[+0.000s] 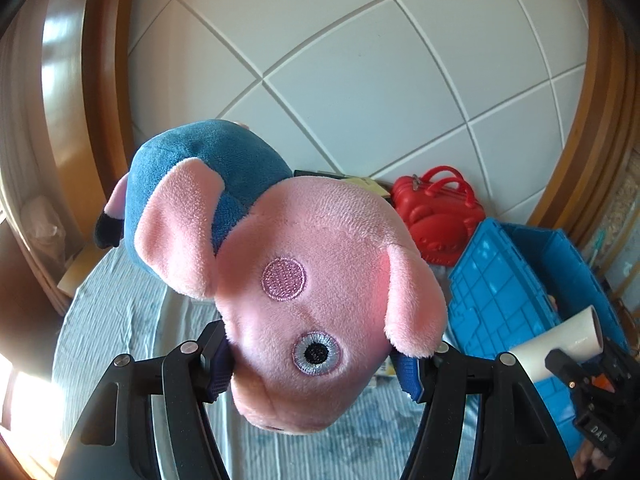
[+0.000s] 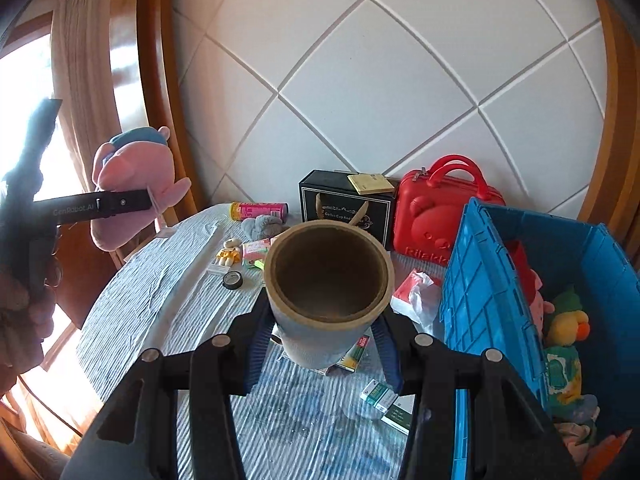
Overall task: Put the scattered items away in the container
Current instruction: 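Lift the pig plush and tape roll and carry both toward the blue bin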
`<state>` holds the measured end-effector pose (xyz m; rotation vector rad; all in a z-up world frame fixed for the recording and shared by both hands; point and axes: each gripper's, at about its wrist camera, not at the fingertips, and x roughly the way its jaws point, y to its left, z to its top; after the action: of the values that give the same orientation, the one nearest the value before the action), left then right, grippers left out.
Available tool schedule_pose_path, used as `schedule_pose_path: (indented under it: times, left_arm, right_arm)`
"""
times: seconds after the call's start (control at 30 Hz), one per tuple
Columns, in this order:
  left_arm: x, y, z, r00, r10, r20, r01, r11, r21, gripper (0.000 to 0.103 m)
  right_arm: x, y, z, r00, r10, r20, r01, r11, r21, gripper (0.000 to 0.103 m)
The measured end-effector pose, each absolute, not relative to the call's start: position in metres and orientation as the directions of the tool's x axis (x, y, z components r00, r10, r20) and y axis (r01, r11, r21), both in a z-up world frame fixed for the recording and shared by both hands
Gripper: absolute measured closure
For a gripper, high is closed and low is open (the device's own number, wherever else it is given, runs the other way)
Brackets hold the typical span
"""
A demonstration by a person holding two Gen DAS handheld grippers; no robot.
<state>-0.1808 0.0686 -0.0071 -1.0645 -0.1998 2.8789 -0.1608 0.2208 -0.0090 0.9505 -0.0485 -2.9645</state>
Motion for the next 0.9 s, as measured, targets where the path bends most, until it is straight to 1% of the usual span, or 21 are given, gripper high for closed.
schedule_pose_path:
  times: [0.27, 0.43, 0.7, 0.9]
  left_arm:
    - [-0.167, 0.141, 0.010, -0.771, 0.153, -0.619, -0.104, -0.988, -0.115, 0.039]
    - [-0.162, 0.188, 0.022, -0.769, 0.203, -0.606, -0.191, -0.978, -0.085, 0.039]
    - [-0.156, 0.272, 0.043, -0.754, 0.290, -0.590, -0.337, -0.941, -0.032, 0.039]
    - [-0.153, 0.335, 0.056, -0.721, 0.378, -0.581, -0.455, -0.891, -0.016, 0.039]
  right_arm:
    - [-0.126, 0.271, 0.005, -0.835, -0.006, -0.551, -0.026, -0.998, 0.051, 0.057]
    - [-0.106, 0.300, 0.011, -0.841, 0.027, -0.540, -0.068, -0.996, 0.055, 0.057]
    - [-0.064, 0.356, 0.022, -0.848, 0.118, -0.517, -0.180, -0.981, 0.072, 0.057]
    - [-0.034, 0.395, 0.023, -0.833, 0.200, -0.515, -0.278, -0.958, 0.078, 0.057]
